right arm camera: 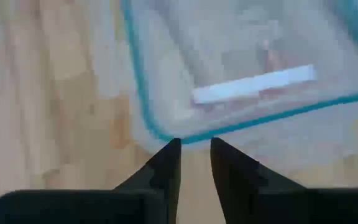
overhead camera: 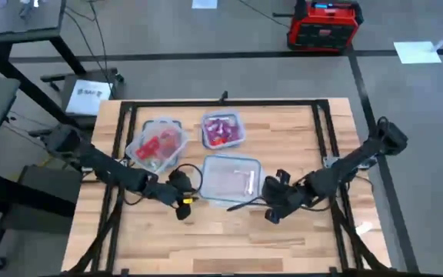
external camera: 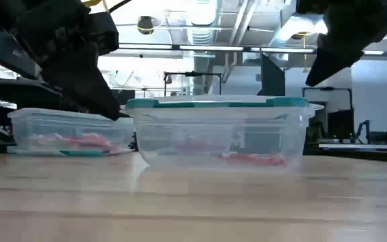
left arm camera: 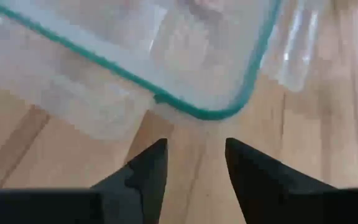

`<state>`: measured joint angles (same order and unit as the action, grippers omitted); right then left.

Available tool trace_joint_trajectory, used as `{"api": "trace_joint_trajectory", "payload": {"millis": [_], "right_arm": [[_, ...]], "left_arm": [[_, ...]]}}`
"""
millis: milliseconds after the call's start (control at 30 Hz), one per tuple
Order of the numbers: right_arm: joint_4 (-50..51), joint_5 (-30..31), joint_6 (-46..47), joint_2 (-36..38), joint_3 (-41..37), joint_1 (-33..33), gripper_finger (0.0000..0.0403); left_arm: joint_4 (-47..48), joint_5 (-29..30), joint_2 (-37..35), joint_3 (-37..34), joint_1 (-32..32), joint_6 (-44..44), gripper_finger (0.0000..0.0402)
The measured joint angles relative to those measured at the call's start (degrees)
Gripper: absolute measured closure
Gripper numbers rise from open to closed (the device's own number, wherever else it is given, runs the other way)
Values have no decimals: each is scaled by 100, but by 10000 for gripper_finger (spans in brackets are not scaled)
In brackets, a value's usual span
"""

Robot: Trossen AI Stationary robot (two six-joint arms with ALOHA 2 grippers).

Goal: Sort candy

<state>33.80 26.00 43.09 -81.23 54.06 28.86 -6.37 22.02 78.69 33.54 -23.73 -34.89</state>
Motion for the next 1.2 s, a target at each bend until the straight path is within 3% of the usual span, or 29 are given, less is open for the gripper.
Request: {"api": "trace_joint_trajectory", "payload": {"millis": [233,333,600,967,1200], "right_arm": [[998,878,293,468,-2,-571,329],[1293,901,210,609,-3,-1115,329],[617,-287,-1068,187,-225,-2047,329],[963,-1432,-1364,101,-225,-1679,329],[1244,-1419,-1320,109,-166,-1494,329]], "left_arm": [[96,-50,1,0,0,1,255],[91,-50,1,-2,0,1,255],[65,-97,8,-2,-184,-154,255],[101,-85,14,-2,-234,-250,255],[96,-31,14,-2,-234,-213,255]]}}
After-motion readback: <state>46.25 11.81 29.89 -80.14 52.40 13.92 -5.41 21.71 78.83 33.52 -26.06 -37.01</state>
